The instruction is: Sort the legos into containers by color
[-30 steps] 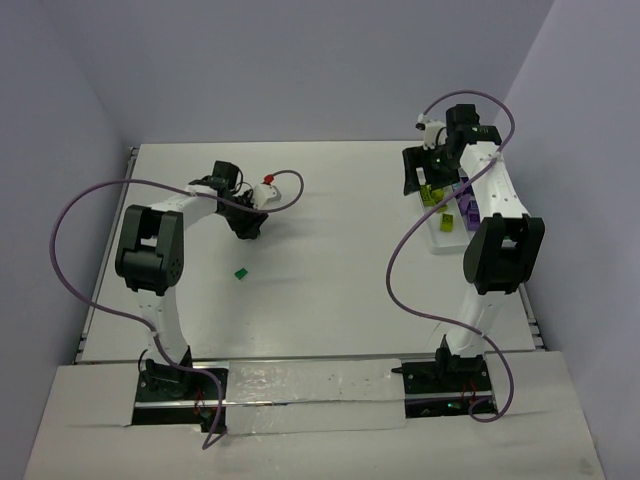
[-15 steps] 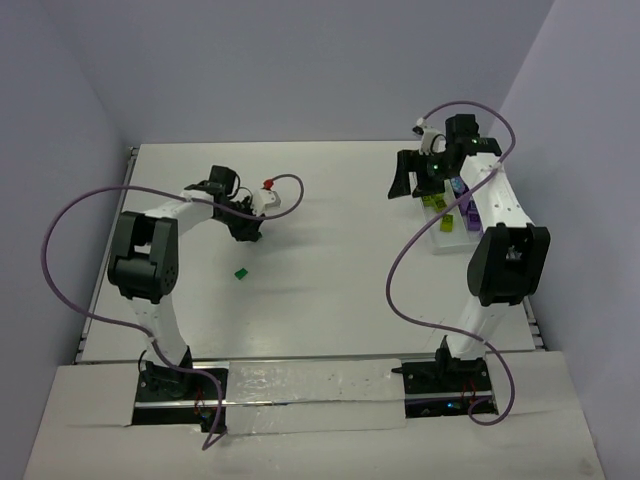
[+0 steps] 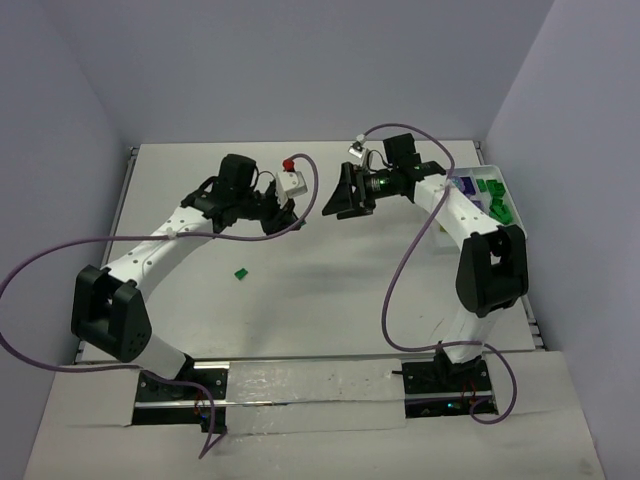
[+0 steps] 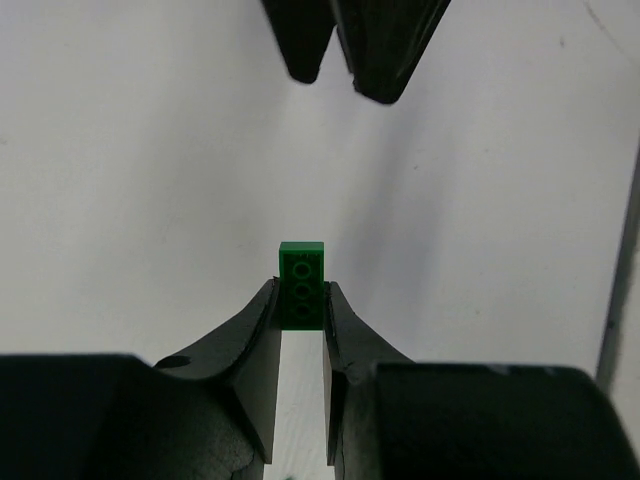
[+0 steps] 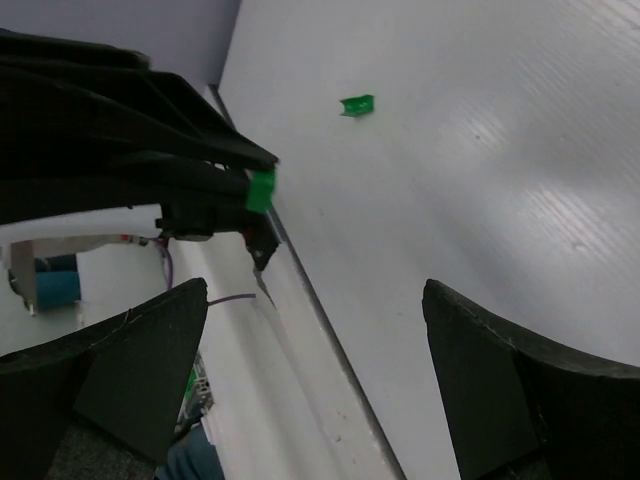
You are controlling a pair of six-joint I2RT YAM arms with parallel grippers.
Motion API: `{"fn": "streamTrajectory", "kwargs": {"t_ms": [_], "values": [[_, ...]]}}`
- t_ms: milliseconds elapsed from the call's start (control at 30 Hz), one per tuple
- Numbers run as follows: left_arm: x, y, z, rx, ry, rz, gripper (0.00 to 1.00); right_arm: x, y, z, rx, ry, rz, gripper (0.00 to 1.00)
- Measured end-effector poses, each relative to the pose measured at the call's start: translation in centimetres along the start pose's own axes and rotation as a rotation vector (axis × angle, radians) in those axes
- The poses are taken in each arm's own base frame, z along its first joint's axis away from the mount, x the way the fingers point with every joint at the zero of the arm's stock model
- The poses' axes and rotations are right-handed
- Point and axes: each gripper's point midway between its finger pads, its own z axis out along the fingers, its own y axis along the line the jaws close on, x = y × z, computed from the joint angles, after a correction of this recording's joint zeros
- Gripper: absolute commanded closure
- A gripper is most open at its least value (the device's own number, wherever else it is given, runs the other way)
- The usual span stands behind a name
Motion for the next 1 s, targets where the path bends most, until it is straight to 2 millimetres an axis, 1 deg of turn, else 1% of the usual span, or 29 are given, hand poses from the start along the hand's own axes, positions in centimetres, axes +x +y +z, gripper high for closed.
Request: {"fn": "streamTrajectory", "kwargs": {"t_ms": [67,100,267,300,400,500,633,667,733,800,833,900,933,1000], "values": [[0.0,-0.9,0.6,0.022,0.007,-0.030,1.00,-0.2,1.1,0.6,-0.044,0.003,0.002,0.09],[0.0,-1.3,0.8,0.031,0.009,-0.041,1.00,-0.3,1.4,0.8,-0.060,0.005,0.004,0.11],[-0.3,-2.6,1.4,0.057,0.012,-0.067,1.00,0.1,1.7,2.1,-0.088,0.032,0.019,0.21],[-0.4,-2.7,1.4,0.059,0.011,-0.073,1.00,0.2,1.8,2.4,-0.090,0.039,0.021,0.23],[-0.6,-2.6,1.4,0.058,0.007,-0.079,1.00,0.6,1.9,3.4,-0.102,0.066,0.024,0.33],[-0.9,-2.6,1.4,0.055,0.003,-0.085,1.00,1.1,2.0,4.3,-0.114,0.095,0.029,0.39],[-0.9,-2.6,1.4,0.053,0.004,-0.090,1.00,1.7,2.3,4.8,-0.131,0.120,0.039,0.50],[-0.9,-2.6,1.4,0.053,0.005,-0.091,1.00,1.8,2.4,4.9,-0.137,0.124,0.038,0.51],[-0.8,-2.5,1.5,0.053,0.007,-0.093,1.00,1.9,2.7,4.9,-0.149,0.130,0.033,0.59],[-0.8,-2.5,1.5,0.051,0.009,-0.094,1.00,2.0,3.0,4.9,-0.164,0.137,0.034,0.71],[-0.7,-2.5,1.6,0.049,0.010,-0.094,1.00,2.0,3.2,4.8,-0.173,0.139,0.039,0.74],[-0.7,-2.4,1.6,0.043,0.014,-0.094,1.00,2.1,3.5,4.8,-0.186,0.144,0.041,0.97],[-0.7,-2.4,1.6,0.041,0.015,-0.094,0.99,2.1,3.6,4.8,-0.189,0.145,0.043,1.00],[-0.6,-2.3,1.6,0.032,0.018,-0.092,0.76,2.0,3.5,4.8,-0.188,0.145,0.053,1.00]]}}
